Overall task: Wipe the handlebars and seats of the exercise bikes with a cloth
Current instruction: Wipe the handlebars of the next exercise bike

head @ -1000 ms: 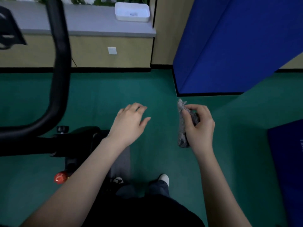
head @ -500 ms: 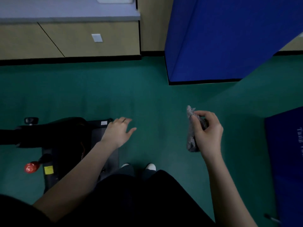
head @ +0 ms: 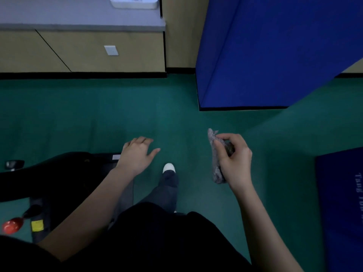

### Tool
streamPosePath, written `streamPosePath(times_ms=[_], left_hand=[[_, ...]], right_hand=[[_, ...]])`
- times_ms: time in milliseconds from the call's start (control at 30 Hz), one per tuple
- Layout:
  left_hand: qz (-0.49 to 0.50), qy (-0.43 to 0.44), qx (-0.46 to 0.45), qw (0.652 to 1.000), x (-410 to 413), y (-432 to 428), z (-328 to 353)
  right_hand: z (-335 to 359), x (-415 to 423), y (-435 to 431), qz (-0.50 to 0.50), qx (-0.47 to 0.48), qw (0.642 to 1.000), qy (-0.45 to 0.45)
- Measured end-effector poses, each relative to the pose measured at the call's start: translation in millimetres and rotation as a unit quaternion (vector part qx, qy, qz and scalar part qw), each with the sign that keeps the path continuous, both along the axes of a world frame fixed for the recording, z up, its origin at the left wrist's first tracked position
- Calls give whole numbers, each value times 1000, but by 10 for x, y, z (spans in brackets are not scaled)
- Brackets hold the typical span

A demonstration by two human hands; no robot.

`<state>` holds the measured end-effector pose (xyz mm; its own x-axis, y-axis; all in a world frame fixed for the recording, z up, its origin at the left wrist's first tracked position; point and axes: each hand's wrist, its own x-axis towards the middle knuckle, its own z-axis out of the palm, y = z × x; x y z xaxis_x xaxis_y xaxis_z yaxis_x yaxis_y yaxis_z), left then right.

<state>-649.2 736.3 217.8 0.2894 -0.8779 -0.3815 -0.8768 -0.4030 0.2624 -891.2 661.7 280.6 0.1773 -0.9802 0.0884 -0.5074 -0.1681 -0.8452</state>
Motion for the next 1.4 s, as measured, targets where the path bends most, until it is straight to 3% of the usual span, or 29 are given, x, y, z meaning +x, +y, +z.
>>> streamPosePath(times_ms=[400, 633, 1033, 1400], left_hand=[[99, 23, -57, 993, 990, -1621, 277], [152, 26, -81, 985, 1289, -2150, 421], [313, 16, -91, 945, 1569, -3136, 484], [386, -26, -87, 918, 2338, -3408, 487]], right_hand=[[192, 1051, -1915, 67, -44, 997, 16], [170, 1443, -2757, 98, -17, 995, 4], [103, 2084, -4440, 233, 1, 972, 2], [151, 3521, -4885, 362, 76, 929, -26]])
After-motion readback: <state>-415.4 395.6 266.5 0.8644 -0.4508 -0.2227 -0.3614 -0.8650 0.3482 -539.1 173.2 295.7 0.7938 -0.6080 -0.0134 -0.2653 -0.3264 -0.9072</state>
